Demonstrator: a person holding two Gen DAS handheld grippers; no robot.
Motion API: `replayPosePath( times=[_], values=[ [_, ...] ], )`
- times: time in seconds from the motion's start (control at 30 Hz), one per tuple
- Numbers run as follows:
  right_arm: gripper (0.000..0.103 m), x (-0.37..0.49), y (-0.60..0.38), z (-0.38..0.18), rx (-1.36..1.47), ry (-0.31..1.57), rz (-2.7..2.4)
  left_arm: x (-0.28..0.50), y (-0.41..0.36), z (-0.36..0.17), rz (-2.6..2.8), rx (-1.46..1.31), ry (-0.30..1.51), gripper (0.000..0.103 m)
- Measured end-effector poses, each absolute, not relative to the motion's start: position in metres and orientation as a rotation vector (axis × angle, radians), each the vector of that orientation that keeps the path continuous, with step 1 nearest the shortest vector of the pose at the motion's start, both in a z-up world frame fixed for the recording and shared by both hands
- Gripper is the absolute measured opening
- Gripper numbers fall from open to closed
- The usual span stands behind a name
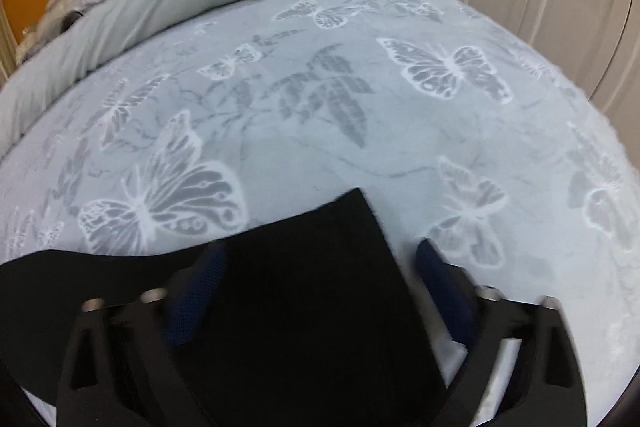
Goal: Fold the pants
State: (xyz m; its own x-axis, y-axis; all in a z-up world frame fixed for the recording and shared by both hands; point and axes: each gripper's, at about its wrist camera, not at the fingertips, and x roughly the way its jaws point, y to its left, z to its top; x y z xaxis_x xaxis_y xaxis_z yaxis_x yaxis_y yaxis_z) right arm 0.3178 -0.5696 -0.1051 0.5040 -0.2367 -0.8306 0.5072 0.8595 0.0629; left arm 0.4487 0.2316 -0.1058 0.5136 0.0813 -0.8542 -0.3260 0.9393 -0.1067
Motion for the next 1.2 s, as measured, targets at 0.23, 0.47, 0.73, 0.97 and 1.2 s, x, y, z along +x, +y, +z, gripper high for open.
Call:
replayPosePath(
  times=[0.23, 0.47, 0.73, 0.97, 1.2],
  values=[
    [0.011, 0.301, -0.555, -0.075, 0.348, 0.833, -0.354, 0.44, 0.231, -0.089, 0.208, -0.239, 0.979, 0.018],
    [0.011, 0.216, -0.509, 0.031, 0.26, 0.618, -0.24, 0.361, 0.231, 0.0, 0.033, -0.264, 0.812, 0.014],
    [0.012, 0.076, -0.451, 0.079, 0.051, 0.588, -0.151, 0.194, 0.259, 0.047, -0.076, -0.202, 0.777, 0.012],
    [0.024, 0.017, -0.457, -0.024, 0.032, 0.862, -0.255, 0.118, 0.283, -0.048, -0.022, -0.218, 0.965, 0.021],
    [0.065, -0.043, -0.449, -0.016, 0.169, 0.747, -0.388, 0.081, 0.299, -0.041, -0.004, -0.482, 0.873, 0.093]
  ],
)
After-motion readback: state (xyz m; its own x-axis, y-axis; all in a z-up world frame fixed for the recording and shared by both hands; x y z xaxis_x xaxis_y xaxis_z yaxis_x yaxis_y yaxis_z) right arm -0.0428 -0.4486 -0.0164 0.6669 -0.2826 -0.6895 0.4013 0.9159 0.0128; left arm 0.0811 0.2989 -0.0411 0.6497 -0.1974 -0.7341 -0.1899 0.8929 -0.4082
